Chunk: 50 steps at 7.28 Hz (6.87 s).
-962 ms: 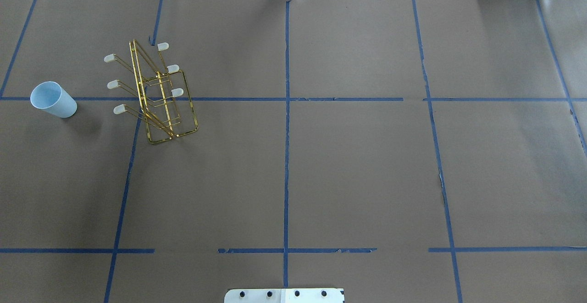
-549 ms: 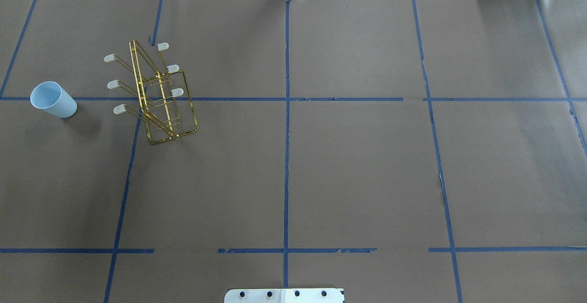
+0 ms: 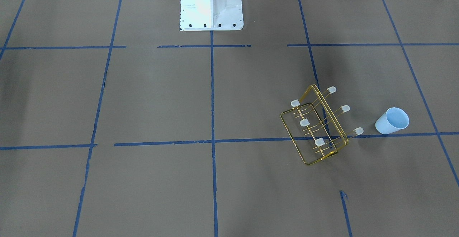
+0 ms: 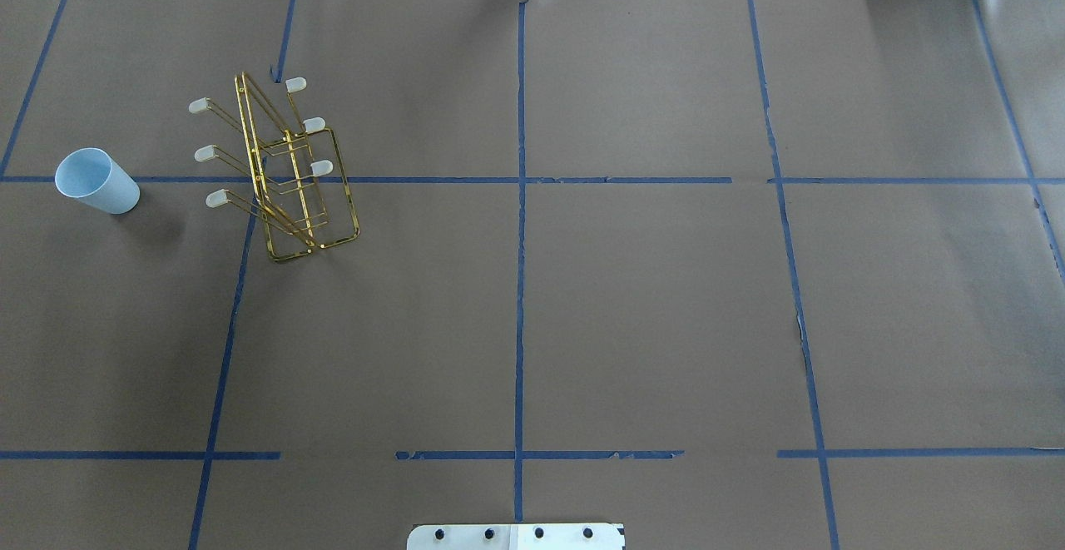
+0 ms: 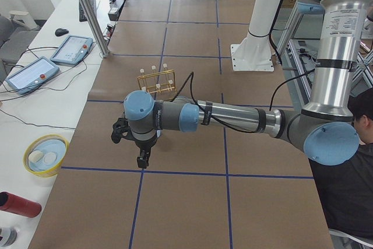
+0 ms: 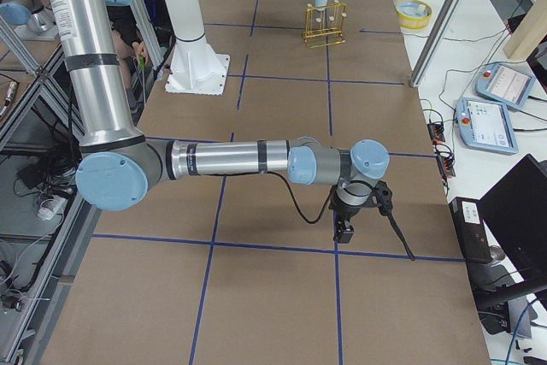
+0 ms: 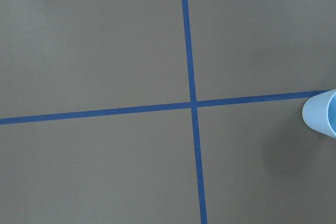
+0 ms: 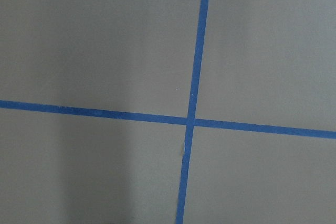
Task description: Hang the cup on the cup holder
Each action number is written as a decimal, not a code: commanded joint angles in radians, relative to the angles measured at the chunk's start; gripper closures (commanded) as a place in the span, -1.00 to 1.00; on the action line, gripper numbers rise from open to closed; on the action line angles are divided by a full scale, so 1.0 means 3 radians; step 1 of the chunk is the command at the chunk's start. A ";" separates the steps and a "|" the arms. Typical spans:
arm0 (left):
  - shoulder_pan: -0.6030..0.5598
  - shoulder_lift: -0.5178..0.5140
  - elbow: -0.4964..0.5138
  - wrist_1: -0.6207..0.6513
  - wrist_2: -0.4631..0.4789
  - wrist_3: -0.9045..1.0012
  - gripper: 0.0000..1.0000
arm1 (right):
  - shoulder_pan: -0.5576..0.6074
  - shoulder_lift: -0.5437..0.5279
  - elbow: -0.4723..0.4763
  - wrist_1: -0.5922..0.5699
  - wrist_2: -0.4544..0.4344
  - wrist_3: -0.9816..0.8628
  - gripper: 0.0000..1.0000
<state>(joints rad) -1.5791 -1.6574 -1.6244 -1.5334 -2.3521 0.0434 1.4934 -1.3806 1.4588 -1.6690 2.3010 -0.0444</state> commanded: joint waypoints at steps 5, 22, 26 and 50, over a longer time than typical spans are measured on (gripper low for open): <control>0.0375 -0.0110 -0.0011 -0.0720 0.0012 -0.0849 -1.00 | 0.0002 0.0000 0.0000 0.0000 0.0000 0.0000 -1.00; 0.3319 0.1020 -0.0385 -0.3601 0.4652 -0.4448 -1.00 | 0.0002 0.0000 0.0000 0.0000 0.0000 0.0000 -1.00; 0.3755 0.0969 0.0040 -0.3602 0.5420 -0.4920 -1.00 | 0.0002 0.0000 0.0000 0.0000 0.0000 0.0000 -1.00; 0.3254 0.0104 0.1027 -0.3637 0.4972 -0.4839 -1.00 | 0.0002 0.0000 0.0000 0.0000 0.0000 0.0000 -1.00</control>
<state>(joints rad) -0.6056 -1.6256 -1.3193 -2.6247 -0.8591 -1.4082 1.4941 -1.3806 1.4592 -1.6690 2.3010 -0.0445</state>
